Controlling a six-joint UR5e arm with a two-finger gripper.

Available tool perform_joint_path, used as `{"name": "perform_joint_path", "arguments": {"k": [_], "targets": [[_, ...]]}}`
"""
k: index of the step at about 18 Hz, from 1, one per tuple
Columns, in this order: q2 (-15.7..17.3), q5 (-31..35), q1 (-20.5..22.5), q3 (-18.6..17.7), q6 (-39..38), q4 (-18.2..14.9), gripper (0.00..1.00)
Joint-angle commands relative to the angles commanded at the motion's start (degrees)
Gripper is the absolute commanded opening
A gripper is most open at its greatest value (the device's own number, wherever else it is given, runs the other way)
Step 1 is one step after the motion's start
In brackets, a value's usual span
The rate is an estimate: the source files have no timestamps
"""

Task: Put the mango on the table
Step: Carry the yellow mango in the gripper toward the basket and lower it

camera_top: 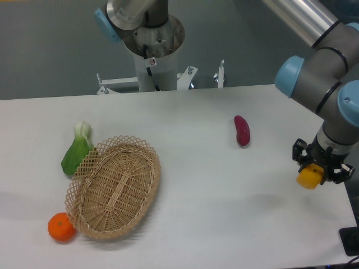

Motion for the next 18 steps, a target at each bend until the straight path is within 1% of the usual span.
{"name": "perform_joint_path", "arguments": {"k": [6,11,13,15,18], "targets": [[0.18,0.17,-0.61,-0.44,-0.88,0.09,0.60],[0.70,-0.26,-3.86,-1.05,-5.45,0.09,0.60],[0.79,-0.44,-5.70,-1.67,-7.28,0.09,0.60],[1.49,-0.44,-7.81,-3.51,-10.45,0.17,0.60],[1.85,-0.27,-12.03,-5.62,-12.38,1.58,0.60]]}}
